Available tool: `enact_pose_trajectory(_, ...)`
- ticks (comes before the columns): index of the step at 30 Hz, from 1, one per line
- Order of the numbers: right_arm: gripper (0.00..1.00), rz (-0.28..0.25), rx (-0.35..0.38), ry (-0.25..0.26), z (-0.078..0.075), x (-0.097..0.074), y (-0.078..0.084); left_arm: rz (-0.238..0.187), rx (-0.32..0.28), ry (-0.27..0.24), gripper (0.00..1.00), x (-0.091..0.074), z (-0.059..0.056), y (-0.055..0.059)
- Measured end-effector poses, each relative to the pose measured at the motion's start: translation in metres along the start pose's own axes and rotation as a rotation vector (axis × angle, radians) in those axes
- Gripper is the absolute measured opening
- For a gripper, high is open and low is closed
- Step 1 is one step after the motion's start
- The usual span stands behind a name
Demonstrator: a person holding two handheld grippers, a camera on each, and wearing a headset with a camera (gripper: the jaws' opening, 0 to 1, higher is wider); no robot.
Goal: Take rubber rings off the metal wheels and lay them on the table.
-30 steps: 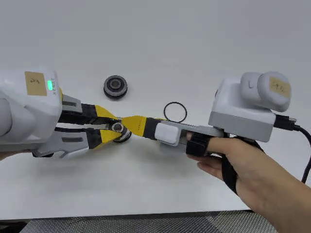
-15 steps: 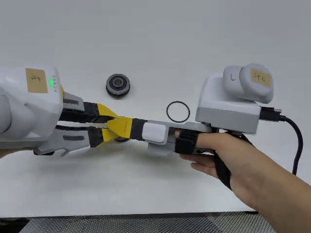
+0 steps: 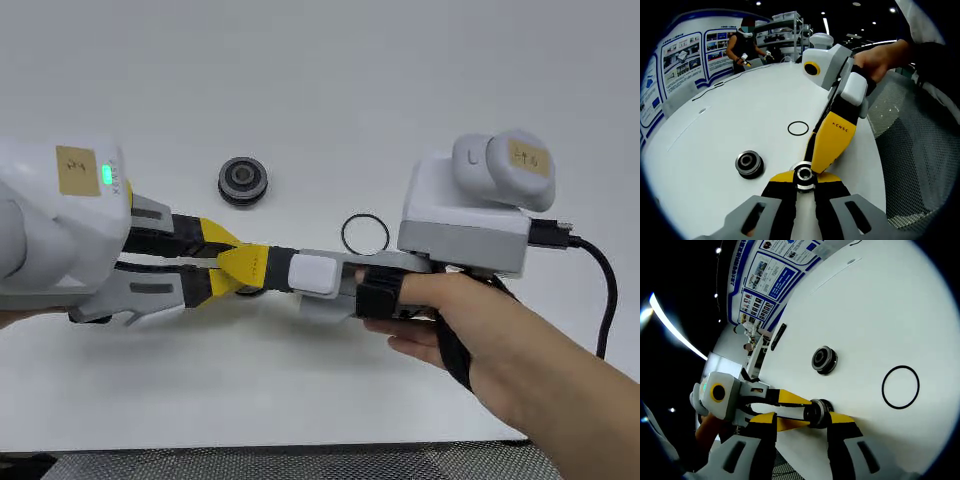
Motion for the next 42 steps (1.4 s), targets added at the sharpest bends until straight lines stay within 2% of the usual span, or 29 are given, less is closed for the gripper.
enact_pose_trajectory(3,0.45,-0.005,-0.031,0.024,-0.001,0.000,-0.001,0.000,0.000,0.000,0.12,0.000,0.000,0.000)
enact_pose_trajectory(10,0.50,-0.027,-0.052,0.016,-0.002,0.005,-0.005,0.001,0.005,0.004,0.12,0.001,0.000,0.000)
enact_pose_trajectory(13,0.51,-0.021,-0.061,0.004,-0.002,0.008,-0.007,0.001,0.009,0.008,0.12,0.001,0.001,0.000)
enact_pose_trajectory(15,0.52,0.003,-0.084,-0.005,-0.002,0.009,-0.007,0.004,0.016,0.012,0.12,0.001,0.001,0.000)
enact_pose_trajectory(18,0.51,0.035,-0.118,-0.008,-0.001,0.010,-0.006,0.011,0.030,0.019,0.12,0.001,0.001,-0.001)
enact_pose_trajectory(26,0.49,0.045,-0.129,-0.033,-0.003,0.015,-0.011,0.014,0.036,0.037,0.12,0.000,0.002,-0.001)
enact_pose_trajectory(29,0.49,0.056,-0.132,-0.046,-0.007,0.014,-0.015,0.012,0.034,0.038,0.12,0.000,0.002,-0.001)
enact_pose_trajectory(34,0.47,0.081,-0.152,-0.063,-0.010,0.010,-0.012,0.011,0.032,0.038,0.12,0.000,0.002,-0.001)
enact_pose_trajectory(42,0.42,0.083,-0.117,-0.086,-0.012,0.006,-0.009,0.011,0.030,0.038,0.12,0.000,0.002,-0.001)
Point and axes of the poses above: the centre of the closed fingertips' face, and the gripper's own axes: x roughly forward along the fingers, z roughly to its left, y roughly out of its underside, the point moved 9 cm from there along -x, roughly backward along the fingers, and after that the axes turned 11 degrees about -x, right-handed, at the moved point
